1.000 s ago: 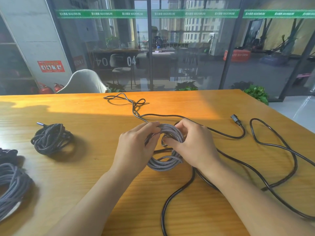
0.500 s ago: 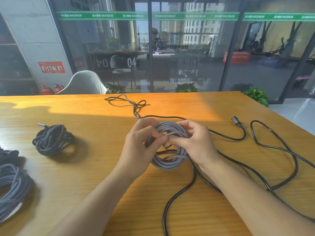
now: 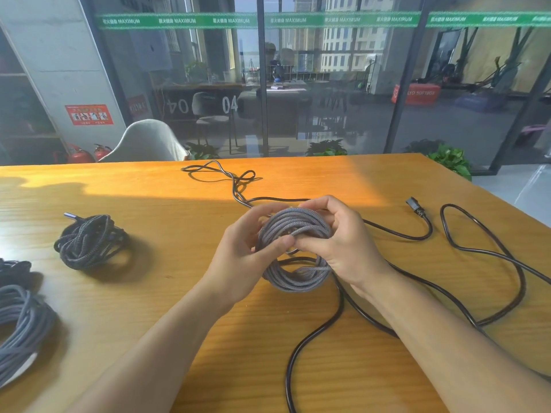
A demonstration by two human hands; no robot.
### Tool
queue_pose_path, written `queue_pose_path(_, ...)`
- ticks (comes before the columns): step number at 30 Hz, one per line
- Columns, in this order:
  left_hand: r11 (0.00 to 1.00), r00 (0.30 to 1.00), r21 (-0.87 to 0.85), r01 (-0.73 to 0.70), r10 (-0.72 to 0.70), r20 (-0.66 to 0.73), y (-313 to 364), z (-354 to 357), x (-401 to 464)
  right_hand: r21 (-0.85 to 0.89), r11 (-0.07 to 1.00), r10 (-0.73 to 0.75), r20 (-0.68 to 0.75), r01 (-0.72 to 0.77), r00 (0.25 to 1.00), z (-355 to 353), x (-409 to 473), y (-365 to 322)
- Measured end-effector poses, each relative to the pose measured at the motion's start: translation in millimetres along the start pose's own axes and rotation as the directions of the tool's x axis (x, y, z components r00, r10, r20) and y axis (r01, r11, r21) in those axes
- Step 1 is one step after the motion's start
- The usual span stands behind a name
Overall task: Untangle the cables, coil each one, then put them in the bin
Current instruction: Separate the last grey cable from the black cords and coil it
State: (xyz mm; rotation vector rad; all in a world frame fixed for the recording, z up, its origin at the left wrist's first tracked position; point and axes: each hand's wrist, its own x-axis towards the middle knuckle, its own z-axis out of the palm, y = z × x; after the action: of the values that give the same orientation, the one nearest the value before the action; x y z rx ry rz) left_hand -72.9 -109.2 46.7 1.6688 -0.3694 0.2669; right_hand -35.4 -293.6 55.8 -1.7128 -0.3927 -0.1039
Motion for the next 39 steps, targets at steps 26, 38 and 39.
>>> queue_pose_path(26, 0.996, 0.999, -0.08, 0.045, -0.046, -0.008, 10, 6, -7, 0.539, 0.725, 0.256, 0.366, -0.428, 0.895, -10, 8, -2)
queue_pose_path(38, 0.928, 0.969, -0.311, 0.205, -0.146, 0.201, 5, -2, -4, 0.518, 0.708, 0.289, 0.407, -0.479, 0.867, -15, 7, -7)
queue_pose_path(39, 0.927, 0.966, -0.313, 0.208, -0.144, 0.217, 3, -3, -3, 0.523, 0.699, 0.292, 0.414, -0.488, 0.862, -16, 7, -7)
